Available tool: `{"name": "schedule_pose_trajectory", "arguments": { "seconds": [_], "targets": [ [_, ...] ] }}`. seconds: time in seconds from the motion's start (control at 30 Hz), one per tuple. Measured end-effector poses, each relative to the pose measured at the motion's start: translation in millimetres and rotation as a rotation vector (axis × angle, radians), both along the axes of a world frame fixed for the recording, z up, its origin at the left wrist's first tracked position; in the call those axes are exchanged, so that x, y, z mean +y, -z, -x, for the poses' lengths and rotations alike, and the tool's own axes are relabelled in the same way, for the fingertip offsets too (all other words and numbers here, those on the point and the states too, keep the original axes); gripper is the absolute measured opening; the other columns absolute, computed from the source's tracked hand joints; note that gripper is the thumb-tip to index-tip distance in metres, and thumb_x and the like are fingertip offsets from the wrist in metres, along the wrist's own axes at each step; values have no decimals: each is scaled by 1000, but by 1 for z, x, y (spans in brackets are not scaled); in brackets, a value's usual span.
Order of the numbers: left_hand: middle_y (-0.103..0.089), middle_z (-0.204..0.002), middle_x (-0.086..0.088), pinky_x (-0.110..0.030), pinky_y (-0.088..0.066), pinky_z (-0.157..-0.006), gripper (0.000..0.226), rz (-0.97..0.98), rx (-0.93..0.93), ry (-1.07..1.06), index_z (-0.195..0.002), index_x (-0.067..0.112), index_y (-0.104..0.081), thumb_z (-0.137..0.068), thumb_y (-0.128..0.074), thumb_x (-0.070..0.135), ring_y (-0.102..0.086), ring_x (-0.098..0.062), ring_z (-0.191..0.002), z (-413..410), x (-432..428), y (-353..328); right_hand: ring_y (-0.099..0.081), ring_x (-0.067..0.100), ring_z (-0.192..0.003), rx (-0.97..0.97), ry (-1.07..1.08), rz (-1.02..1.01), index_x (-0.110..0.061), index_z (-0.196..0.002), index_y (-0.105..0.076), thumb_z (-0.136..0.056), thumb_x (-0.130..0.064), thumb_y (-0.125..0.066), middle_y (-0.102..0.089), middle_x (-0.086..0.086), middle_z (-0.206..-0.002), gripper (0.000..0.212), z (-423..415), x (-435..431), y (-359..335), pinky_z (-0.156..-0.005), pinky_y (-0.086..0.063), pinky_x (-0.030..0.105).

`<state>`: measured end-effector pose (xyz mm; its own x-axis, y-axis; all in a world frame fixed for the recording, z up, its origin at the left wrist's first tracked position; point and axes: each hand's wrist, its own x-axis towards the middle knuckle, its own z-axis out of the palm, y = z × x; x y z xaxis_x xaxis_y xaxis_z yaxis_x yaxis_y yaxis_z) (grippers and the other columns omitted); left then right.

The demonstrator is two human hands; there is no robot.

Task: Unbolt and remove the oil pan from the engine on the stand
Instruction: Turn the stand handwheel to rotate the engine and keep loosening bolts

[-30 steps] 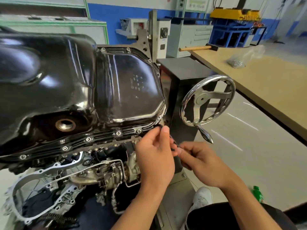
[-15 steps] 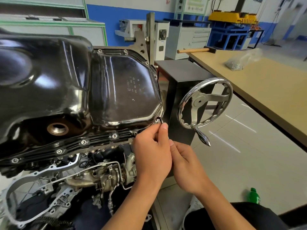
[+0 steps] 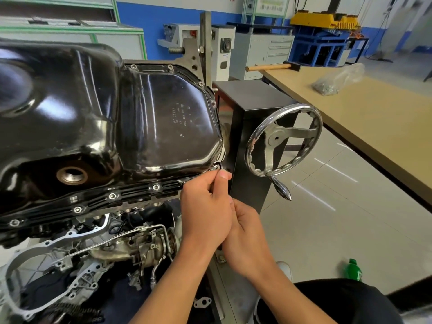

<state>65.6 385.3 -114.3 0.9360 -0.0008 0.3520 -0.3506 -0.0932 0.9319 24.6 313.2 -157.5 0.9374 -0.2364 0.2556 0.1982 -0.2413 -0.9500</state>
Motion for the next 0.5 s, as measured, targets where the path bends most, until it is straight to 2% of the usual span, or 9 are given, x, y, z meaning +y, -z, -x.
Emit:
{"name": "schedule_pose_trajectory", "arguments": {
  "seconds": [0.1, 0.17, 0.23, 0.3, 0.37, 0.43, 0.5],
  "targets": [
    [-66, -72, -9, -32, -47, -64, 30, -12, 6, 4, -71, 20, -68, -98, -56, 17, -58, -17, -61, 1, 1, 0, -44, 6, -49, -6, 16, 24, -13, -69, -57, -110, -29, -37, -53, -8, -53, 49, -1, 3, 3, -48, -34, 23],
    [-68, -73, -4, -26, -49, -62, 34, -6, 12, 0, -68, 26, -68, -99, -55, 18, -63, -17, -68, 1, 2, 1, -44, 4, -48, -20, 22, 67, -21, -65, -55, -110, -30, -38, -53, -10, -52, 48, -1, 3, 3, -47, -33, 20],
    [-69, -72, 6, -18, -50, -62, 37, -2, 14, -13, -70, 37, -66, -99, -54, 19, -65, -9, -69, 1, 2, 1, -46, 6, -48, -15, 14, 120, -22, -65, -54, -108, -39, -36, -54, -7, -52, 49, -1, -1, 0, -46, -35, 25],
    [-63, -57, 7, -16, -47, -56, 37, -13, 15, -20, -68, 37, -65, -99, -54, 19, -59, -7, -57, 0, 0, 1, -48, 13, -49, 11, 9, 177, -16, -66, -53, -103, -49, -33, -53, -3, -53, 54, -2, -11, -5, -47, -38, 31],
    [-51, -44, 13, -15, -37, -49, 37, -18, 34, -15, -66, 32, -64, -99, -54, 19, -47, -3, -46, 0, -4, 1, -43, 10, -51, 33, 12, 220, -10, -68, -52, -102, -49, -33, -48, -7, -53, 56, -3, -21, -9, -50, -36, 26],
    [-48, -43, 18, -15, -35, -51, 35, -13, 56, -9, -69, 30, -66, -100, -53, 20, -45, 0, -45, 0, -7, 0, -39, 9, -53, 53, -2, 258, -6, -70, -54, -105, -47, -34, -46, -7, -54, 57, -2, -27, -11, -52, -35, 30],
    [-47, -42, 20, -21, -34, -53, 34, -9, 63, -9, -72, 31, -67, -100, -53, 19, -44, 0, -45, 0, -8, 1, -39, 13, -54, 72, -25, 314, -1, -74, -56, -106, -45, -36, -47, 5, -56, 58, -3, -33, -13, -54, -37, 39]
  ]
}}
